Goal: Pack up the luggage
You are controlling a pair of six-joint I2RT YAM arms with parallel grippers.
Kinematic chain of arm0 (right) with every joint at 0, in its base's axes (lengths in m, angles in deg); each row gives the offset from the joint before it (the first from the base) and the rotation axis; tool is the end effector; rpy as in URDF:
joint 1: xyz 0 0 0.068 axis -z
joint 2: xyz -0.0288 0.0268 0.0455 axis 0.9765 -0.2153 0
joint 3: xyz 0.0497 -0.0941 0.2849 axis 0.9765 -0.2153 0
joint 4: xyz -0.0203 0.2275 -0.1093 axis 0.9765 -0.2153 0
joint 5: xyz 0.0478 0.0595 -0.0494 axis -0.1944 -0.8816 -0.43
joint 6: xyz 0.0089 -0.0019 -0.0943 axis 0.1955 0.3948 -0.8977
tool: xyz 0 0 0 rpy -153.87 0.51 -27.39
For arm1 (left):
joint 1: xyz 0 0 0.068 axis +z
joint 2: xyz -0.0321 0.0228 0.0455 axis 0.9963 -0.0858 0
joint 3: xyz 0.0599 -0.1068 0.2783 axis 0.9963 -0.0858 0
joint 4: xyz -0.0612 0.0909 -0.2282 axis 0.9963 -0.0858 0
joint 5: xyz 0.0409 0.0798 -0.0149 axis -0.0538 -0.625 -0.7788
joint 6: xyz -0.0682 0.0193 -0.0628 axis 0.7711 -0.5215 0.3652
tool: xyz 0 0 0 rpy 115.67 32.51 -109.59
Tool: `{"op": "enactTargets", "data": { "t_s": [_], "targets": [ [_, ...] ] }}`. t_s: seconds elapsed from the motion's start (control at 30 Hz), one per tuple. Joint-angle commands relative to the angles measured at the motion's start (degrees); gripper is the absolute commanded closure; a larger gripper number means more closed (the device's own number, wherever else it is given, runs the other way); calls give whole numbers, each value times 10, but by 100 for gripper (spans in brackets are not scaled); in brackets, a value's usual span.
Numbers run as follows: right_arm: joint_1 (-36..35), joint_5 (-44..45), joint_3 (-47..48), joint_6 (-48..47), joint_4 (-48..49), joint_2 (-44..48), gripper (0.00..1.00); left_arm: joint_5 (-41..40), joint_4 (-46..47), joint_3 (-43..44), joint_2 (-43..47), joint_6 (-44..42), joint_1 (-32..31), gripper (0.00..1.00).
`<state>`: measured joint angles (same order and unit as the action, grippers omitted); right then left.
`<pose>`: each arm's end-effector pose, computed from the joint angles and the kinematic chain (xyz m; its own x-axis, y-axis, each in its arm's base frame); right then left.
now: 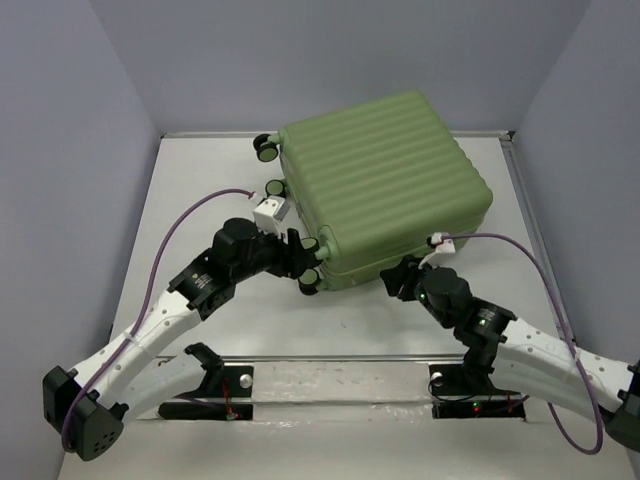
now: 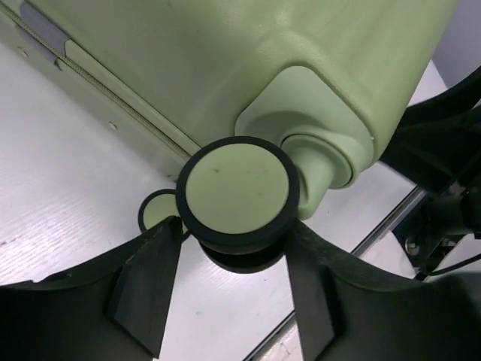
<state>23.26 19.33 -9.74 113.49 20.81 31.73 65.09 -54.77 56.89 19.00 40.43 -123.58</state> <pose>0.1375 0.1285 0.2373 -0.4750 0.2747 -0.8361 -0.2687 0.8594 0.4350 0.1672 -0.1533 0.3226 -0.4686 -0.0342 -0.8828 0.6324 0.6847 -0.3623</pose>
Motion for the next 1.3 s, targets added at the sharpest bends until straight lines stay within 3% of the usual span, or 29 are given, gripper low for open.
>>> {"op": "enactTargets", "data": {
  "t_s": [0.0, 0.03, 0.13, 0.27, 0.37, 0.57, 0.83, 1.27],
  "targets": [
    [67, 36, 7, 1, -103, 57, 53, 64, 20, -4, -2, -8, -8, 21],
    [83, 29, 11, 0, -112, 59, 53, 59, 18, -1, 3, -9, -8, 13],
    [156, -14, 13, -12, -124, 52, 49, 58, 6, 14, 12, -23, -8, 8],
    [222, -55, 10, -14, -124, 45, 33, 57, -19, 38, -9, -45, -7, 6],
    [248, -56, 5, -11, -129, 66, 30, 56, -29, 46, -9, -59, -7, 6],
    [330, -89, 9, -9, -136, 77, 39, 65, -34, 57, 17, -76, -7, 6],
    [401, -71, 28, 22, -136, 73, 34, 65, -27, 68, 50, -83, -7, 1],
    [517, -197, 10, 26, -41, 19, 36, 118, -31, 107, -85, -137, -8, 1]
  ]
}}
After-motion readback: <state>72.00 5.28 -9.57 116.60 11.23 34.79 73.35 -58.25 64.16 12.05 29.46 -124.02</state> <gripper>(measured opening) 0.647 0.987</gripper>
